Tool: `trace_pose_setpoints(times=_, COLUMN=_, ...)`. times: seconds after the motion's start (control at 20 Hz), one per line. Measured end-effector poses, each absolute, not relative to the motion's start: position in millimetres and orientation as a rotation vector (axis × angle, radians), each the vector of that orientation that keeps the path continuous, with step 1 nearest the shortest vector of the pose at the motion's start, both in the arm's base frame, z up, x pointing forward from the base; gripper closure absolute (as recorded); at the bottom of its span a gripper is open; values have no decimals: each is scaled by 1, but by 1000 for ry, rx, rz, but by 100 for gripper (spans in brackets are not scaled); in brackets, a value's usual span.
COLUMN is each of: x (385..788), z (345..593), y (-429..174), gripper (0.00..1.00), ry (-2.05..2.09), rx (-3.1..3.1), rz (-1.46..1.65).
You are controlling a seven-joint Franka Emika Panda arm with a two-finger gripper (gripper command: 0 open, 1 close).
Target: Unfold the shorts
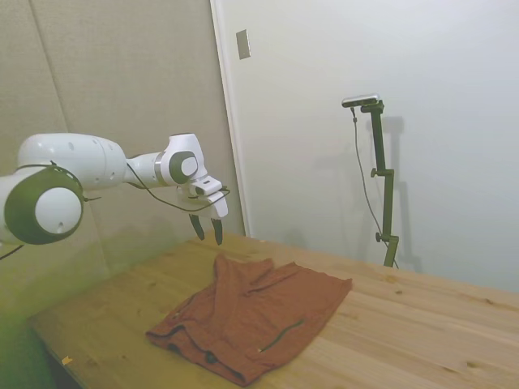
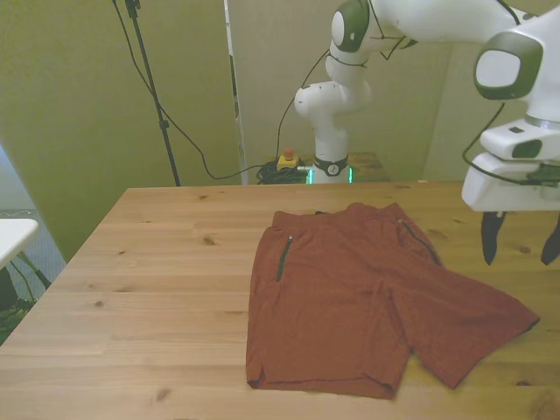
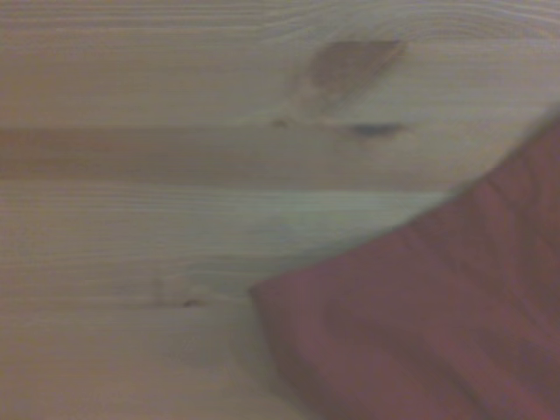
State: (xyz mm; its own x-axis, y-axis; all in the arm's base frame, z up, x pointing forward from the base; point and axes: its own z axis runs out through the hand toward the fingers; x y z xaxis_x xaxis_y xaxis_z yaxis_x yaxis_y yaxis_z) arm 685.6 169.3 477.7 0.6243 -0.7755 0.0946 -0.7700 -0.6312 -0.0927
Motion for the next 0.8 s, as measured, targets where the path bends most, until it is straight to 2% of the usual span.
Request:
trace_pose_setpoints(times=0.2, x=634, z=527, y=131, gripper=0, ry=1379, rx=-2765, rz=-170)
trace_pose_setpoints(times=0.35, x=594, z=544, y=94, gripper=0, ry=1409, rx=-2761, rz=-149)
trace_pose_setpoints(times=0.55, x=537, z=549, y=40, gripper=0, ry=1421, rx=-2774, rz=-124)
trace_pose_setpoints(times=0.8, x=457, z=537, y=-6, gripper=0, ry=1422, rx=-2792, rz=-79)
